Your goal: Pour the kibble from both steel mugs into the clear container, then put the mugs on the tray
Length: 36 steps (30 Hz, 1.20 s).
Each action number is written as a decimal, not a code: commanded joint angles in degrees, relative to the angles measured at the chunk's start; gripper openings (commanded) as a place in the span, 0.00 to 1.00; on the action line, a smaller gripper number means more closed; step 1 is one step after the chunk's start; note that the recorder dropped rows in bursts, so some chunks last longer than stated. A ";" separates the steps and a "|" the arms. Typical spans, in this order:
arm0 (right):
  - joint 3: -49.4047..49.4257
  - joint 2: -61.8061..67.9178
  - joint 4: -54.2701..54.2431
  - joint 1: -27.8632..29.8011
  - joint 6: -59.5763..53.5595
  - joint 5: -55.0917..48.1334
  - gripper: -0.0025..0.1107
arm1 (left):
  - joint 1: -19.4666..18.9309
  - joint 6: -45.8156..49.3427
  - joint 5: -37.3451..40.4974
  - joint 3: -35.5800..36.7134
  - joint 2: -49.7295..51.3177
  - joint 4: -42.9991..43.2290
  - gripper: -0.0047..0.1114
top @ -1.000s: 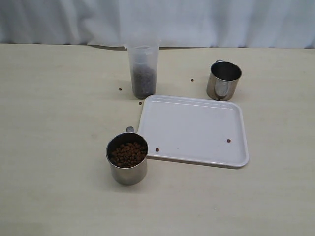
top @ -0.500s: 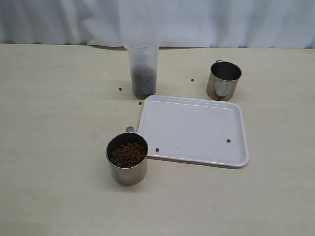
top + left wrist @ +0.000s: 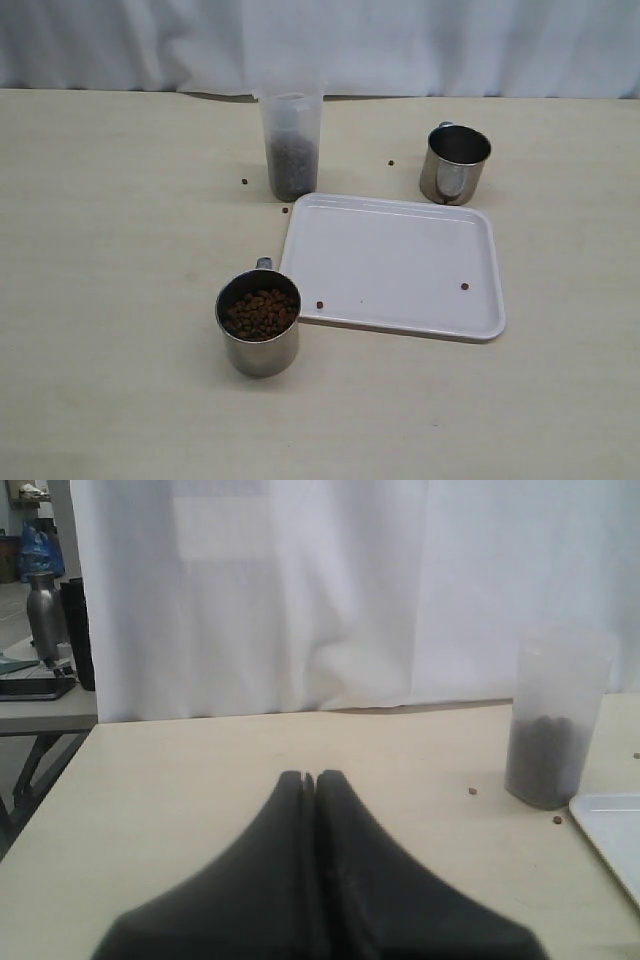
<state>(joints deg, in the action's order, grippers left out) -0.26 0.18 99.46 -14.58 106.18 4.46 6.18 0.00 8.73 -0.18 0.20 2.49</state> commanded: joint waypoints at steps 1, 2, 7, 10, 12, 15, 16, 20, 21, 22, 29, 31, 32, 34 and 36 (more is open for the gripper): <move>0.26 -0.18 0.48 -0.23 -4.12 -2.23 0.07 | 0.56 0.00 -0.60 0.18 -0.20 -0.01 0.04; 0.26 -0.18 -1.33 -0.23 -6.13 -2.96 0.07 | 0.56 0.00 -0.60 0.18 -0.20 -0.01 0.04; 0.26 -0.18 -28.59 -0.23 -28.25 -9.29 0.07 | 0.56 0.00 -0.60 0.18 -0.20 -0.01 0.04; 0.26 -0.18 -50.29 -0.23 -57.51 -12.07 0.07 | 0.56 0.00 -0.60 0.18 -0.20 -0.01 0.04; 0.26 -0.18 -67.55 -0.23 -77.95 -11.93 0.07 | 0.56 0.00 -0.60 0.18 -0.20 -0.01 0.04; 0.26 -0.18 -88.05 -0.23 -100.84 -12.37 0.07 | 0.56 0.00 -0.60 0.18 -0.20 -0.01 0.04; 0.26 -0.18 -91.40 -0.23 -105.25 -12.96 0.07 | 0.56 0.00 -0.60 0.18 -0.20 -0.01 0.04; 0.26 -0.18 -99.46 -0.23 -113.89 -13.61 0.07 | 0.56 0.00 -0.60 0.18 -0.20 -0.01 0.04; 0.26 -0.18 -101.46 -0.23 -115.55 -13.61 0.07 | 0.56 0.00 -0.60 0.18 -0.20 -0.01 0.04; 0.26 -0.18 -102.98 -0.23 -116.74 -13.75 0.07 | 0.56 0.00 -0.60 0.18 -0.20 -0.01 0.04; 0.26 -0.18 -106.30 -0.23 -119.14 -14.38 0.07 | 0.56 0.00 -0.60 0.18 -0.20 -0.01 0.04; 0.26 -0.18 -106.05 -0.23 -119.14 -14.63 0.07 | 0.56 0.00 -0.60 0.18 -0.20 -0.01 0.04; 0.26 -0.18 -105.50 -0.23 -118.99 -14.63 0.07 | 0.56 0.00 -0.60 0.18 -0.20 -0.01 0.04; 0.26 -0.18 -102.70 -0.23 -115.57 -14.63 0.07 | 0.56 0.00 -0.60 0.18 -0.20 -0.01 0.04; 0.26 -0.18 -96.93 -0.23 -107.81 -14.63 0.07 | 0.56 0.00 -0.60 0.18 -0.20 -0.01 0.04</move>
<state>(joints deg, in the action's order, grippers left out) -0.26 0.18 -3.25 -14.58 -8.80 -9.83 6.18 0.00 8.73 -0.18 0.20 2.49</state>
